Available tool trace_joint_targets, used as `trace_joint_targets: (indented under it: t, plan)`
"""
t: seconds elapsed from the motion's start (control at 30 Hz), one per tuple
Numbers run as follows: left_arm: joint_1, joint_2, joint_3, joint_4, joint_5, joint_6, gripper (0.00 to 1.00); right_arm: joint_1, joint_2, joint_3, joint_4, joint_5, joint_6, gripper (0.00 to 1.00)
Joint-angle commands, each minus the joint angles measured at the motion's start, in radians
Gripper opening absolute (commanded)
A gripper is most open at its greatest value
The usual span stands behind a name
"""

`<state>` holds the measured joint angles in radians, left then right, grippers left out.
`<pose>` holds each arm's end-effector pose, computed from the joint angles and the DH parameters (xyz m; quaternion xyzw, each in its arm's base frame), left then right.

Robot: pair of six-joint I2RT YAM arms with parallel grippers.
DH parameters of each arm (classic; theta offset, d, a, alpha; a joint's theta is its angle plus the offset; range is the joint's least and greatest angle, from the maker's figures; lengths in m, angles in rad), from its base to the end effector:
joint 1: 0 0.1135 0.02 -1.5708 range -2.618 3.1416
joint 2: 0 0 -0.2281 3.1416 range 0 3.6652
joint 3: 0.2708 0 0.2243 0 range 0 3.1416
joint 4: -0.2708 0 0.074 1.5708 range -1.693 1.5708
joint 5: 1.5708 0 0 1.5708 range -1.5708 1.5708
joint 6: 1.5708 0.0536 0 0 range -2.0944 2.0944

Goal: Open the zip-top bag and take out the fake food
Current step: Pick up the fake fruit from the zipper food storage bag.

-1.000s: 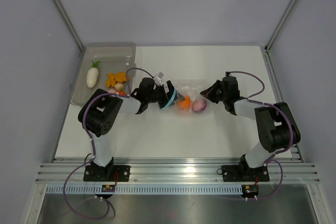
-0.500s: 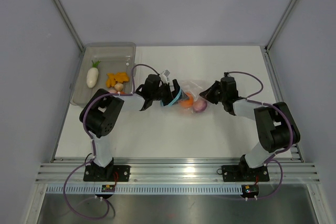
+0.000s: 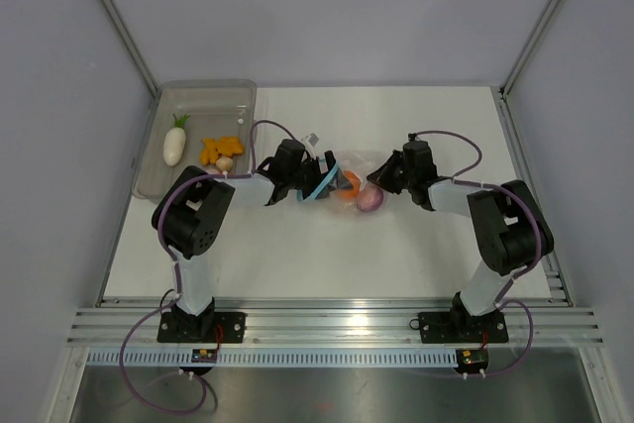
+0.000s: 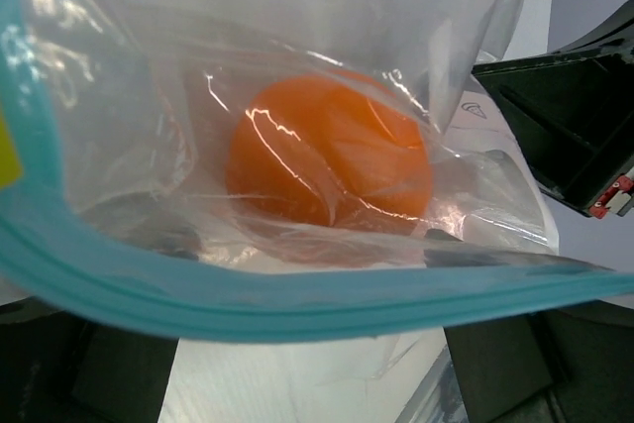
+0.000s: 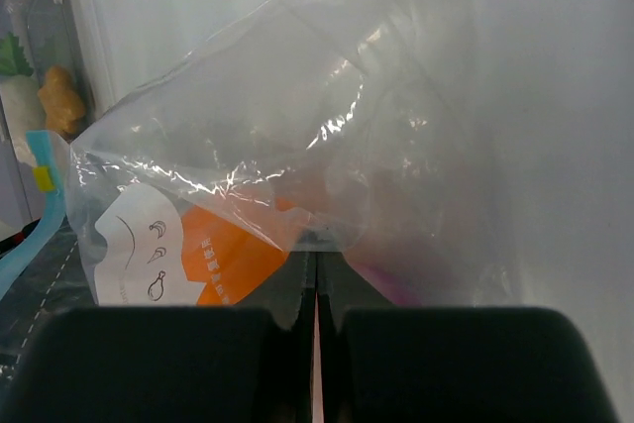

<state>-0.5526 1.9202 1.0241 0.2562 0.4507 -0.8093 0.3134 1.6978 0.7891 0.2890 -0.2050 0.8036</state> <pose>0.3095 -0.2183 0.1235 -0.0120 0.8767 -0.4306 0.2142 0.3125 0.1127 0.1327 0.1692 0.8693 0.3185 0.3380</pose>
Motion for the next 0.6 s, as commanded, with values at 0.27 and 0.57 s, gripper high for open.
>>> trace_joint_targets:
  t: [0.27, 0.57]
  plan:
    - [-0.003, -0.003, 0.03, 0.018, -0.03, 0.022, 0.99, 0.036, 0.08, 0.098, -0.024, -0.062, -0.058, 0.0]
    - [-0.003, 0.007, 0.05, -0.011, -0.058, 0.032, 0.99, 0.081, 0.086, 0.131, -0.053, -0.1, -0.092, 0.0]
